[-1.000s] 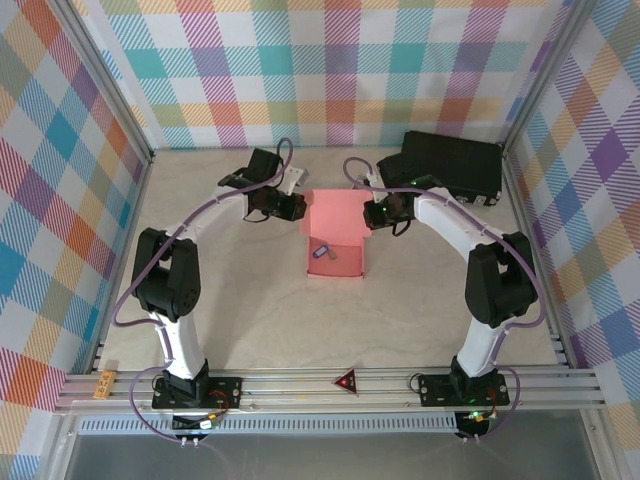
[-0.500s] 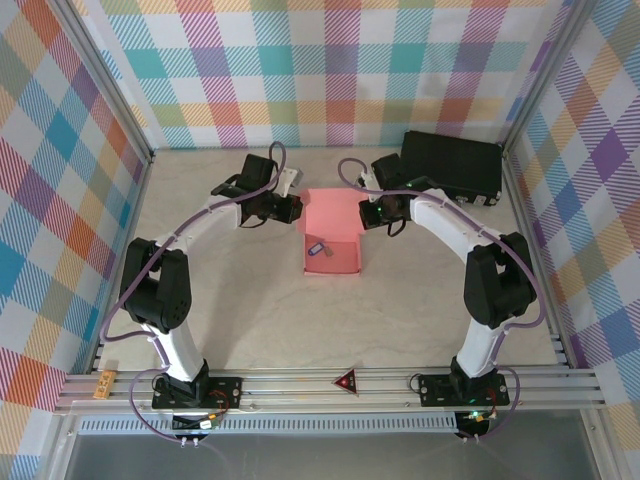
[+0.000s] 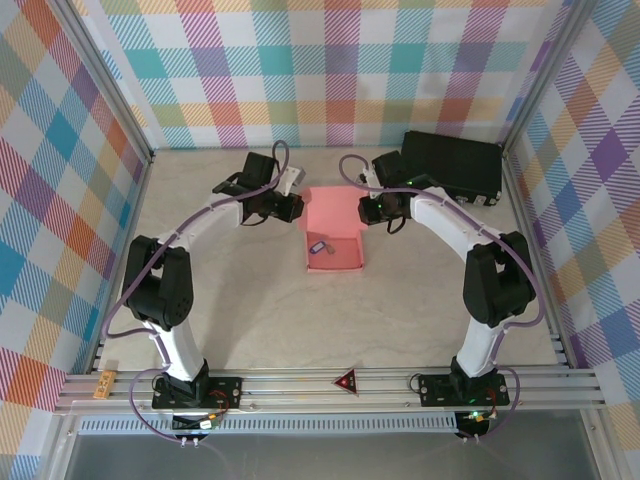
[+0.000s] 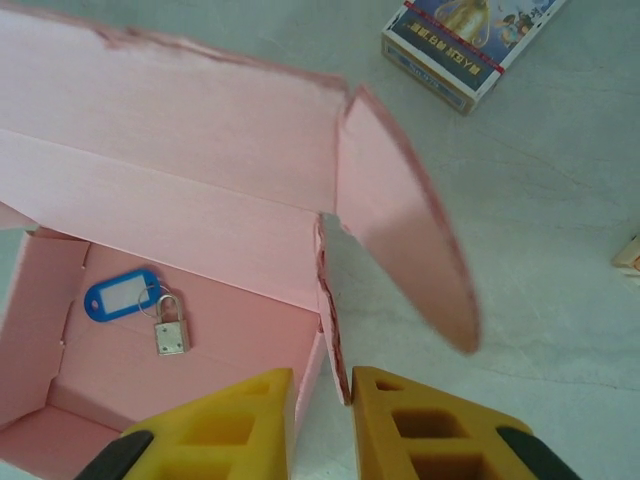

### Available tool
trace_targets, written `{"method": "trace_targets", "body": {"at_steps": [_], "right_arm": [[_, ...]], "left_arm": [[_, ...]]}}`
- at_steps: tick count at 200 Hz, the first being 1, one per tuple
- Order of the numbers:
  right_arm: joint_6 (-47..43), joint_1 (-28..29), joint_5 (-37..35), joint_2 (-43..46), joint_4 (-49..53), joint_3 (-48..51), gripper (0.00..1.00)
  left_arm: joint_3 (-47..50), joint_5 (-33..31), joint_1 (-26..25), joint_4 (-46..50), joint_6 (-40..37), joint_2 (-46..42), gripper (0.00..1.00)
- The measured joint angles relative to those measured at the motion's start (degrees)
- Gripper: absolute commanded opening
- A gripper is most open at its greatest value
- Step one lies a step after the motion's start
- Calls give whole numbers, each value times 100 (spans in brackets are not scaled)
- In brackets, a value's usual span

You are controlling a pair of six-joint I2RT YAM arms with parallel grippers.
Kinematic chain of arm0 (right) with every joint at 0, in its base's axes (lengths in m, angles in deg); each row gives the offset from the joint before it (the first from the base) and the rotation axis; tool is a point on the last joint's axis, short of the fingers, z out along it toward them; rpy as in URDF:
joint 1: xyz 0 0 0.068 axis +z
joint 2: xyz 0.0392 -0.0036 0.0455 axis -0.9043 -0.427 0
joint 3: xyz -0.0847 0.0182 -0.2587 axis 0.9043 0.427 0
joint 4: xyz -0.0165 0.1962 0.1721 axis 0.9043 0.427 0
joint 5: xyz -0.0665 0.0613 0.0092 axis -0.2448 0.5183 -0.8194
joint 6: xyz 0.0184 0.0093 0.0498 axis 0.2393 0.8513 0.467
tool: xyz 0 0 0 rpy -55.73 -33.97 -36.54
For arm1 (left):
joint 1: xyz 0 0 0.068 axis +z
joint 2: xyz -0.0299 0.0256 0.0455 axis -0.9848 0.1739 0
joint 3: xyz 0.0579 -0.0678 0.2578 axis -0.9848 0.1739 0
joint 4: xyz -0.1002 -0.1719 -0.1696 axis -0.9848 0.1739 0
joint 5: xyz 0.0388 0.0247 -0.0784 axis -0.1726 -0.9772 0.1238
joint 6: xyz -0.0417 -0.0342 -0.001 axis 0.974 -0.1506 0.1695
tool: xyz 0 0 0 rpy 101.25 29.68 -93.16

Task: Fold the paper box

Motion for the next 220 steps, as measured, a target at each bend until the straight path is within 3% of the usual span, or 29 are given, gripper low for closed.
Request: {"method": "trace_targets", "body": {"at_steps": [57,109,161,220], "right_arm": [[0,-7,-140,-85,7,-50,31],[-15,-79,-162,-85,4,-55,28],[-118,-83,-50,-85,4,-55,12],[-79,-81,20,-9,-284,94,6]], "left_arm": [[-59,48,0,55,-186,125,0],[52,46,0,-103,-358,122,0],[63,46,0,-201,-417,122,0],[511,-92,-2,-791,28,-160,0]]}}
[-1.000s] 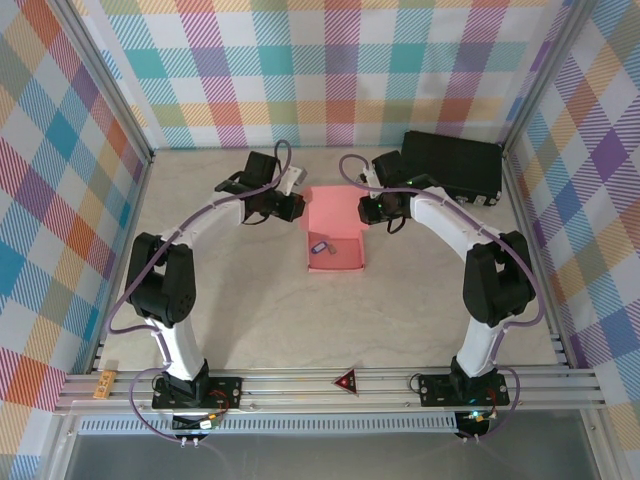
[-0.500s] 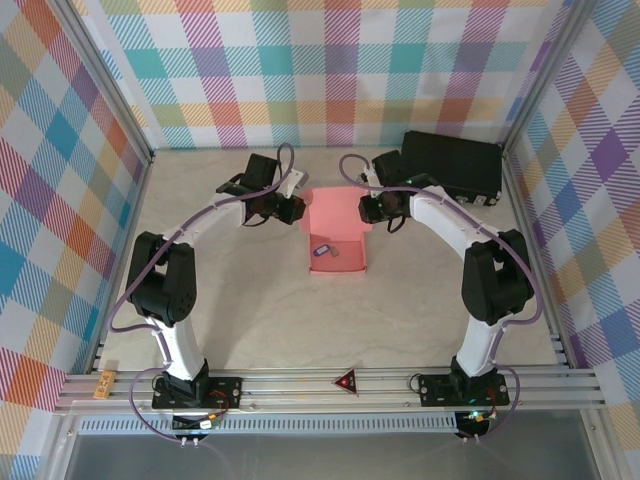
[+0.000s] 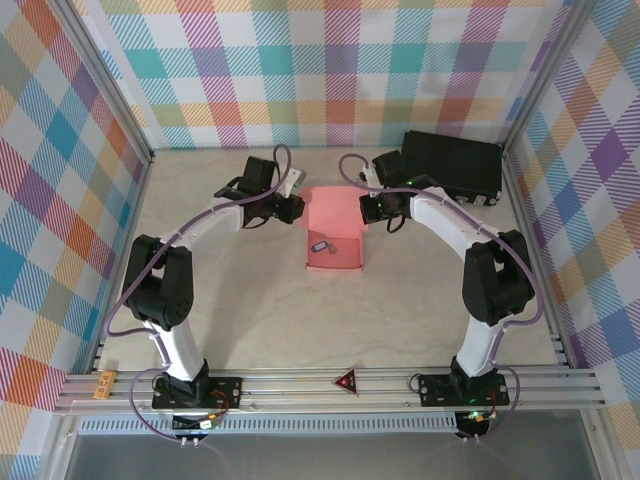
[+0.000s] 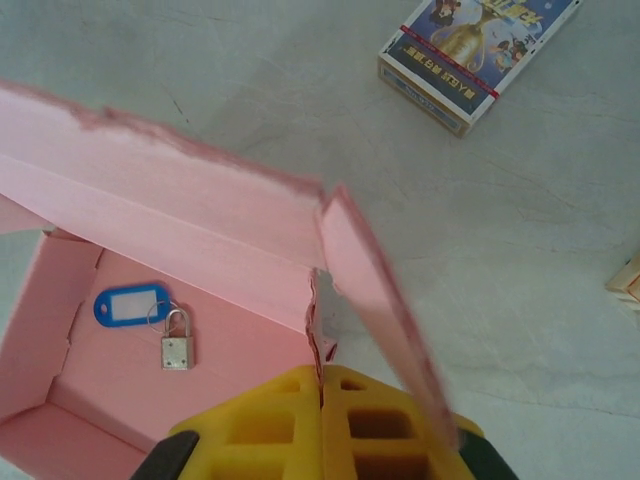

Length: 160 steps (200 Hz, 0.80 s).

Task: Fold the paper box

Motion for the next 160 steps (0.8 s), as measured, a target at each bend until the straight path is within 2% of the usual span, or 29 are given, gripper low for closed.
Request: {"method": "trace_targets", "body": {"at_steps": [43,91,160], "right_arm": [[140,85,-59,365,-603,468,4],[417,214,-190,603,-1366,1001,5],[673,579,-365,481,-1655,1051,5]], "left_arm": [[509,-254,-52,-699,435,-382,0],[739,-581,-129,-1204,688,-426,0],[1547,-1158,-195,-1777,1091,-789,0]]}}
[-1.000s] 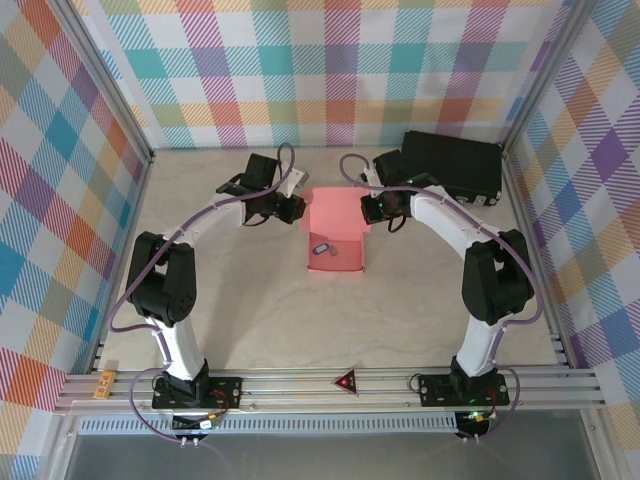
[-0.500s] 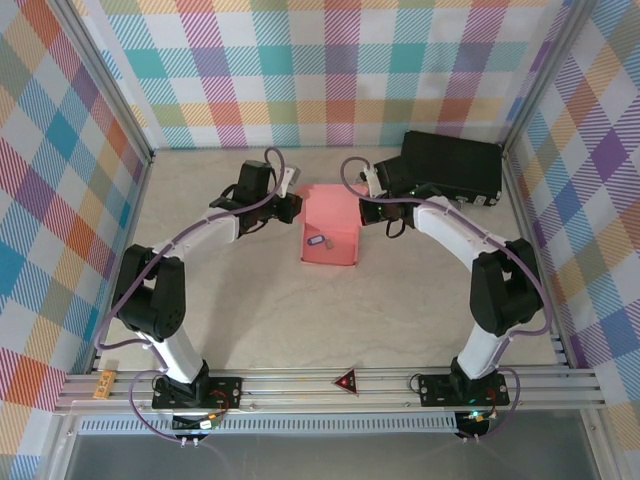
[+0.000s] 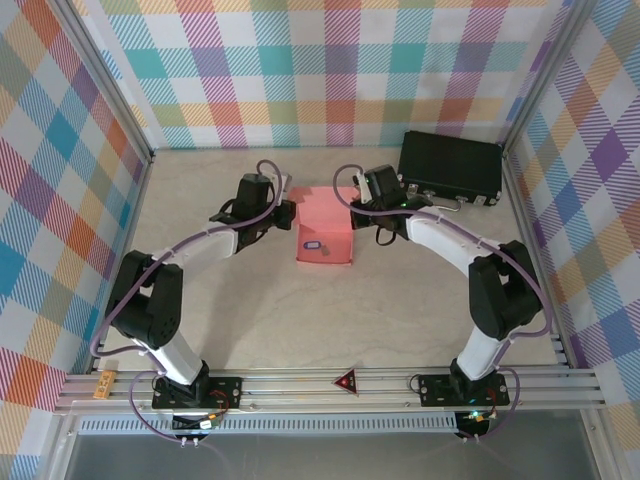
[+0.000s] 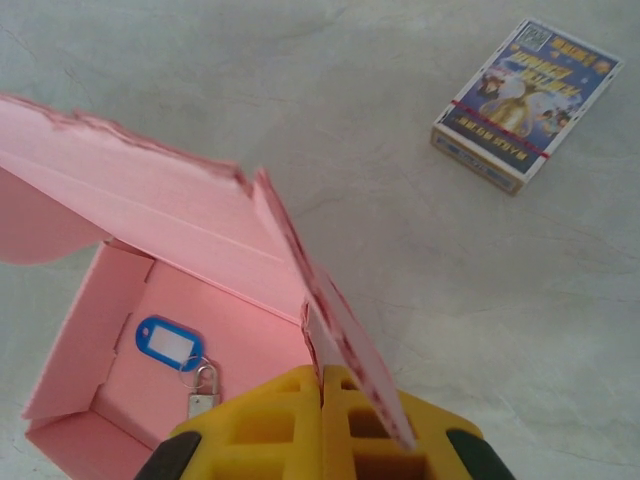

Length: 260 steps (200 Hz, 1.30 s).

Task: Fold the paper box

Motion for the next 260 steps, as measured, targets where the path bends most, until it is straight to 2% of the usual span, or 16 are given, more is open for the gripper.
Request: {"method": "trace_targets", "body": {"at_steps": [122,260], "right_arm": [[297,426,-730,-107,-435,33,6],[553,527,-964,-107,-658,280,6]], "left_arm": [[551,-575,-140,-214,671,-531,4],[737,-612,-214,-337,1049,-577,14]]}}
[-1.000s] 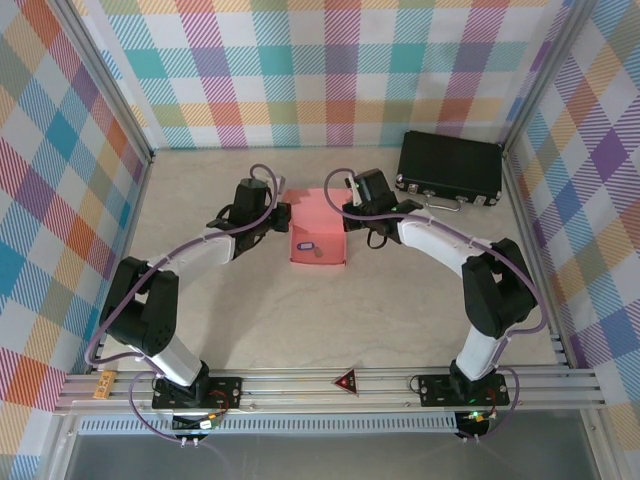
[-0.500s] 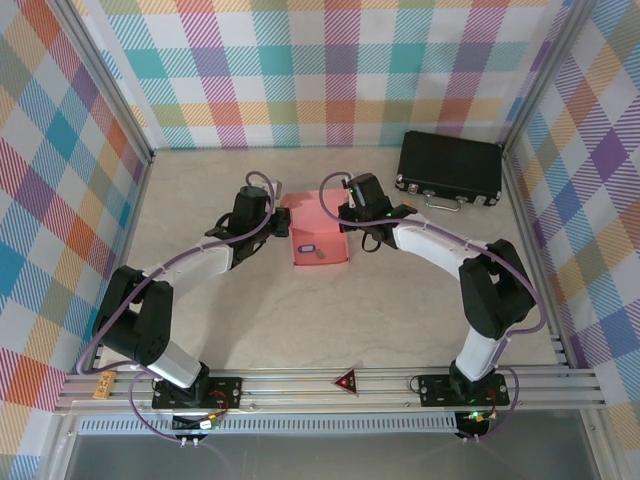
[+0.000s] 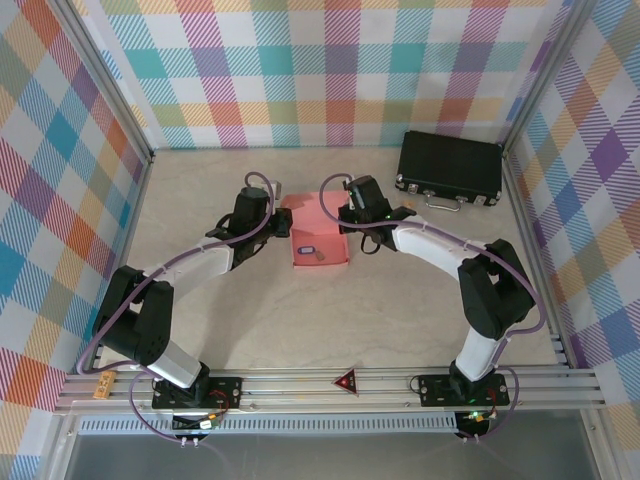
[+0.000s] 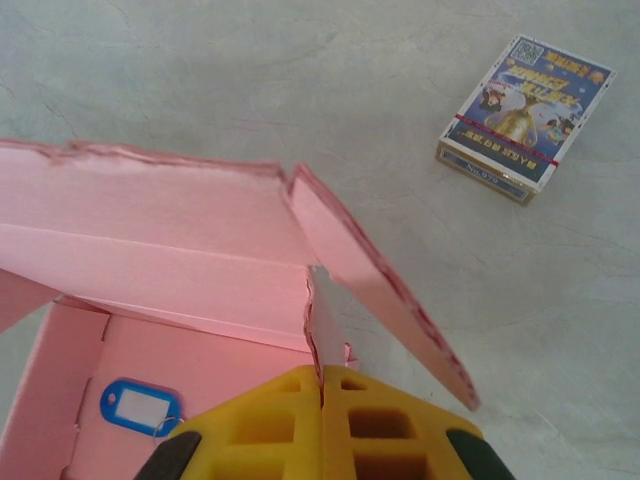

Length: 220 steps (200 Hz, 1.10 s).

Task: Fold the paper box

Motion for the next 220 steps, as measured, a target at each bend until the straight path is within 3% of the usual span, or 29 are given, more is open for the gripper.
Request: {"method": "trace_targets", "body": {"at_steps": [220], "right_arm": [[595,332,-728,282,-737,732,5]], "left_arm": [[348,251,-76,-507,669,22,21]]}}
